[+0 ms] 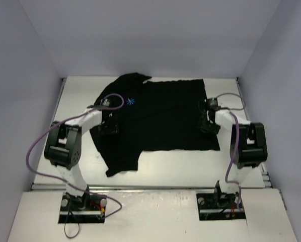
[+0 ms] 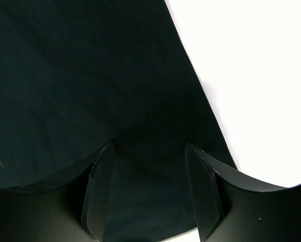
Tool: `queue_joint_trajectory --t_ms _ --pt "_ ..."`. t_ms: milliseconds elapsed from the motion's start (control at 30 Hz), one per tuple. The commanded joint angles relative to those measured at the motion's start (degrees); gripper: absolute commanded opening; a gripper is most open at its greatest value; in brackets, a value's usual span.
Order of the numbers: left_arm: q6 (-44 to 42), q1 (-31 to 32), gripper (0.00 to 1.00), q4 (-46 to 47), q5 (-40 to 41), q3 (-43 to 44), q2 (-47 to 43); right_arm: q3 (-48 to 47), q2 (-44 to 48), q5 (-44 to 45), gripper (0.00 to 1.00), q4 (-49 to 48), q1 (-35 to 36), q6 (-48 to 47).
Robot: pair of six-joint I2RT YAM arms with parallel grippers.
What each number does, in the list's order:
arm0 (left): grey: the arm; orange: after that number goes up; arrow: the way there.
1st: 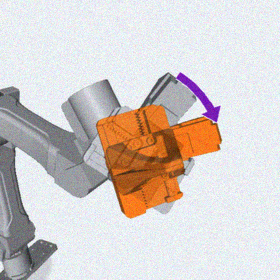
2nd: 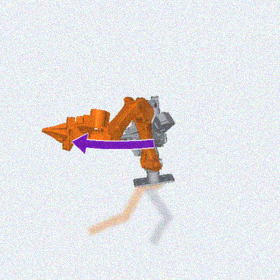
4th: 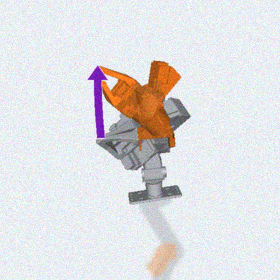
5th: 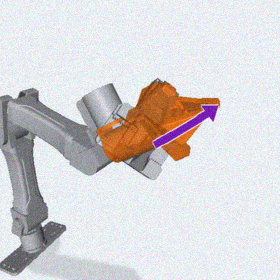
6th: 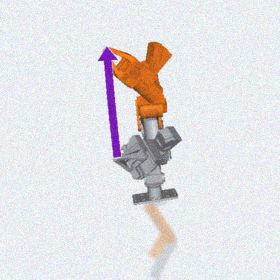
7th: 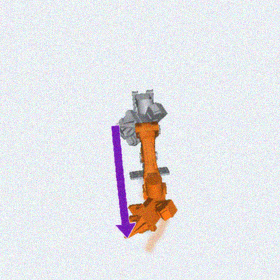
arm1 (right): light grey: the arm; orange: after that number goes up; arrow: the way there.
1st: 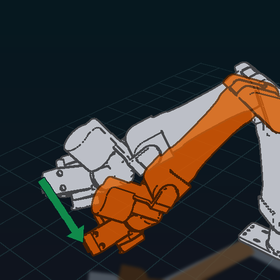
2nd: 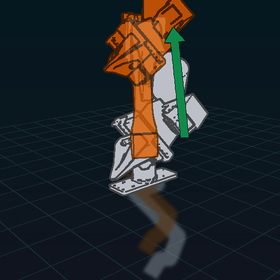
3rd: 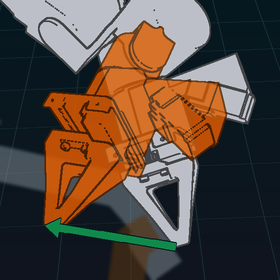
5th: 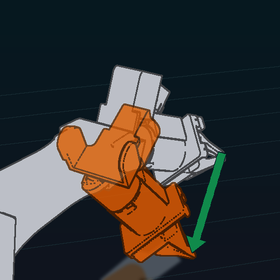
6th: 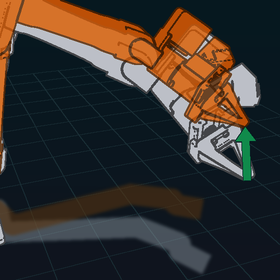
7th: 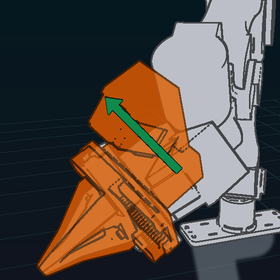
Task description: Fold and stack the t-shirts
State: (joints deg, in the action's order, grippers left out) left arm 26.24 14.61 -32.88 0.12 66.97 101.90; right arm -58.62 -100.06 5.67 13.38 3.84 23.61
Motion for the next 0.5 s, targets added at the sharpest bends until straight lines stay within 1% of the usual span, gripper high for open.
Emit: queue_joint_trajectory --t_ms 0,167,267,367,467 --pt "0.2 -1.8 0.63 1.7 1.3 7.3 5.0 -4.8 -5.9 1.7 0.55 -3.0 0.1 -2.6" --pt "-0.6 -4.1 0.64 0.7 1.1 14.4 11.8 -10.8 -12.6 3.0 0.55 -3.1 -0.2 -4.7" --pt "-2.8 -4.8 0.64 0.4 1.2 19.9 15.0 -14.7 -15.2 2.8 0.55 -3.0 -0.4 -5.7" --pt "-4.5 -5.1 0.64 -0.3 1.4 24.3 14.9 -17.6 -14.7 2.3 0.55 -2.7 -0.5 -5.6" --pt "-5.1 -5.2 0.67 -0.9 2.0 25.7 11.4 -18.2 -11.1 1.8 0.55 -2.4 -0.5 -5.4"
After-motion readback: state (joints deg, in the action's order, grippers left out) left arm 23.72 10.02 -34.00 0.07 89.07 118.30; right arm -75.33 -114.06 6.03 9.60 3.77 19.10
